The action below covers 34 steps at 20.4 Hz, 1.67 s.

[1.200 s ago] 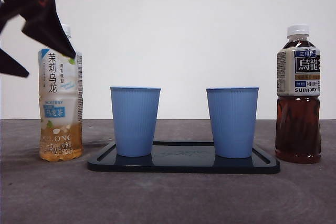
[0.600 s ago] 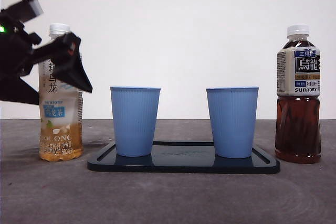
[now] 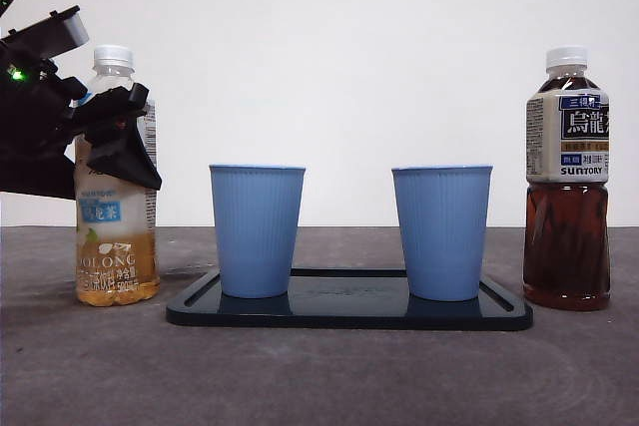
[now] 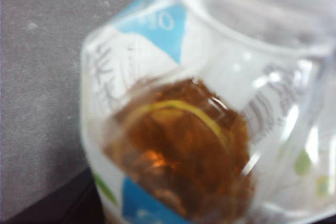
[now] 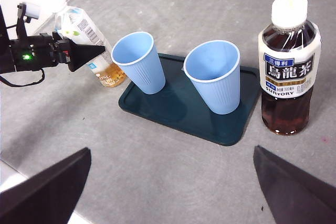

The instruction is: Pour the drink into the cup

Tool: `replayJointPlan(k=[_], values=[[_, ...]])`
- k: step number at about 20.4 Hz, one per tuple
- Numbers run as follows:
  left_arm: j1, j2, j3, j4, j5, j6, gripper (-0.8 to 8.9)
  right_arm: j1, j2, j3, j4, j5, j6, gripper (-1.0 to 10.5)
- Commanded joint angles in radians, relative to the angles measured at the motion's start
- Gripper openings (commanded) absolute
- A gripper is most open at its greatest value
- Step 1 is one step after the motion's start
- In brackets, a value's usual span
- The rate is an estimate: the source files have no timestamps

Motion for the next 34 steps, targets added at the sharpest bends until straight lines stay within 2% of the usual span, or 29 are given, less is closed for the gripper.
replayJointPlan(k=[1,4,6,12,15,21,27,34], values=[[-0.004,0.010,0.002,0.018,0.008,0.001,2.14,0.005,0.002,0.018,0.014,0.001,-0.008,4.9],[-0.004,-0.037,0.011,-0.011,0.008,0.006,2.14,0.005,0.002,0.018,0.014,0.001,-0.009,4.9],[-0.004,-0.096,0.040,-0.088,0.008,0.033,2.14,0.005,0.002,0.018,0.014,0.001,-0.009,4.9],[-0.024,-0.188,0.238,-0.510,-0.022,0.133,2.14,0.005,0.002,0.018,0.035,0.001,-0.009,4.9],[-0.053,-0.181,0.362,-0.711,-0.111,0.195,2.14,0.005,0.002,0.018,0.067,0.001,-0.009,4.9],[-0.140,-0.106,0.586,-1.003,-0.381,0.291,2.14,0.005,0.002,0.018,0.116,0.001,-0.012,4.9],[-0.263,0.082,0.740,-1.173,-0.624,0.369,2.16,0.005,0.002,0.018,0.137,-0.004,-0.012,4.9],[-0.379,0.203,0.777,-1.203,-0.834,0.423,2.17,0.005,0.002,0.018,0.137,-0.004,-0.012,4.9]])
